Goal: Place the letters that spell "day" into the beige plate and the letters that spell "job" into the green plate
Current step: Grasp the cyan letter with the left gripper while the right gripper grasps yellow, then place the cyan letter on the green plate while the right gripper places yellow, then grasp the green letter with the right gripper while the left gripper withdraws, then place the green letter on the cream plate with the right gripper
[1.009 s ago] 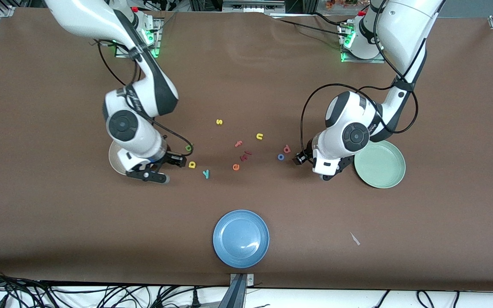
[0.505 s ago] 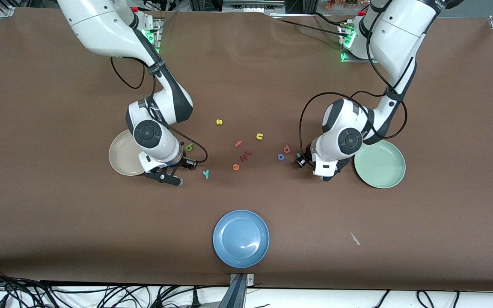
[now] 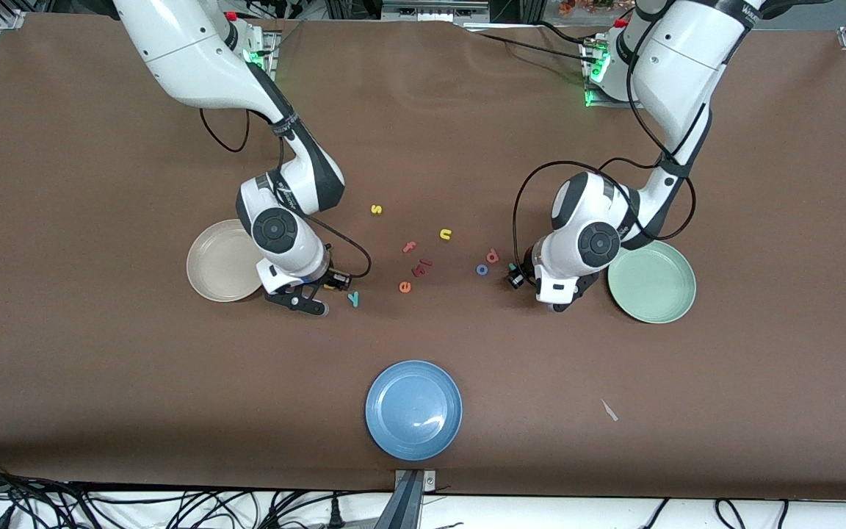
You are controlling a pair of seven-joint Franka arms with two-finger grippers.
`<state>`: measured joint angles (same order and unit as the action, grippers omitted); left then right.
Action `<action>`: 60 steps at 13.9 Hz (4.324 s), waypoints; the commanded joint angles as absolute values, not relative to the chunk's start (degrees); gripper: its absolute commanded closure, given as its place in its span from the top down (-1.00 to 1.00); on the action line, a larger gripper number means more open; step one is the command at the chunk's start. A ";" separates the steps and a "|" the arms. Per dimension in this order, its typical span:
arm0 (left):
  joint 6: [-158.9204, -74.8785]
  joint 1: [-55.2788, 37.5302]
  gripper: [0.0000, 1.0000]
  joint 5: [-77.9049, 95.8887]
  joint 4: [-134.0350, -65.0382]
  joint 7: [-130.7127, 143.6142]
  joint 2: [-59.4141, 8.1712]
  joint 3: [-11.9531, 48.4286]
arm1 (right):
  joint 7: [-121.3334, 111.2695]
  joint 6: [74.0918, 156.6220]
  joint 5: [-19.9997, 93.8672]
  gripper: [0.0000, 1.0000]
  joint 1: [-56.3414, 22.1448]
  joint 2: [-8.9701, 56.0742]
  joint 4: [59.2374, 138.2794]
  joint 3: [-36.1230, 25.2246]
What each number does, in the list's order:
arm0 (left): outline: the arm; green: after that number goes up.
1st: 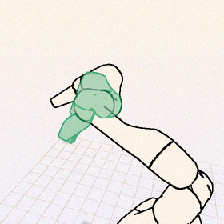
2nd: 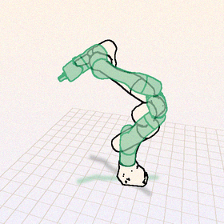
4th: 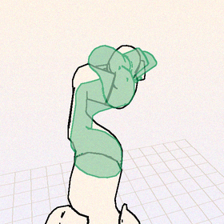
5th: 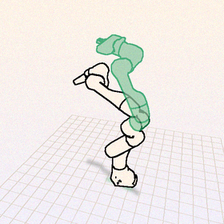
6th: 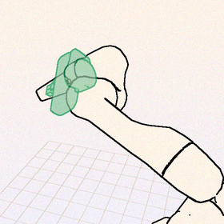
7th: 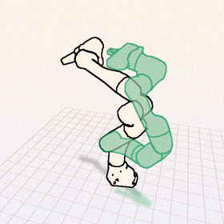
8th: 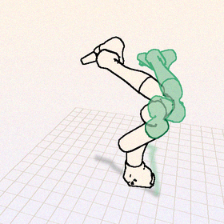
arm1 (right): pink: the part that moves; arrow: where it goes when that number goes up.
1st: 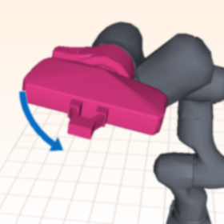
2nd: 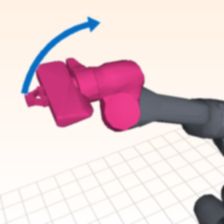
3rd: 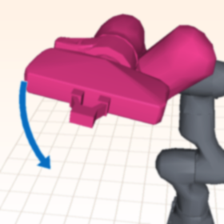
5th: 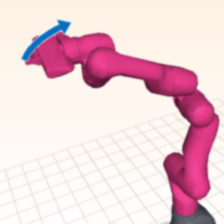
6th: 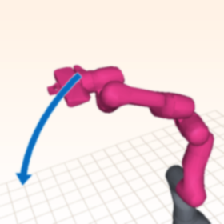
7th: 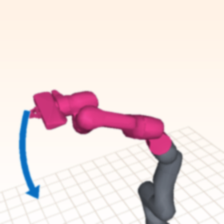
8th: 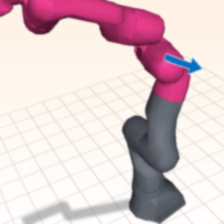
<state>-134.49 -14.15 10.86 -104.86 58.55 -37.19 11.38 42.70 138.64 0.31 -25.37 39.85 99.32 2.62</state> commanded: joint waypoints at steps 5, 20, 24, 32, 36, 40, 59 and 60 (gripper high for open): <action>-134.91 -14.77 -0.72 7.13 -104.41 59.24 -38.06 11.16 | 43.16 140.10 0.09 -0.89 -25.84 39.20 100.28 1.93; -113.03 0.15 -1.00 2.84 -103.01 36.24 -22.85 10.81 | 25.05 132.96 -0.09 0.37 -25.49 27.86 116.36 -11.34; -113.20 7.10 -1.00 -1.31 -103.18 26.21 -24.96 10.81 | 25.22 127.73 0.52 1.00 -25.58 26.28 112.69 -11.60; -120.41 13.18 -0.16 -7.91 -102.92 19.95 -33.05 10.81 | 44.01 127.34 9.93 0.98 -29.17 29.09 106.08 -6.94; -119.28 12.83 0.98 -7.04 -101.34 20.04 -31.65 11.25 | 52.46 134.55 9.84 0.56 -33.31 30.75 109.86 -6.94; -109.36 14.50 0.99 -0.53 -92.65 16.17 -25.85 12.74 | 54.74 138.94 9.93 0.30 -33.66 31.20 112.93 -6.86; -104.50 5.10 1.00 -1.58 -86.57 34.10 -18.72 23.55 | 31.59 117.44 9.23 -0.81 -34.63 24.53 107.93 -17.82; -104.50 4.66 1.00 -1.84 -86.57 34.10 -18.89 23.55 | 28.25 116.99 9.32 -0.81 -34.63 24.43 108.54 -19.58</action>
<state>-105.54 5.17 -1.80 -87.43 33.40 -18.53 23.67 34.44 118.74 8.97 -34.42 25.49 107.07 -17.13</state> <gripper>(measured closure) 0.000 0.718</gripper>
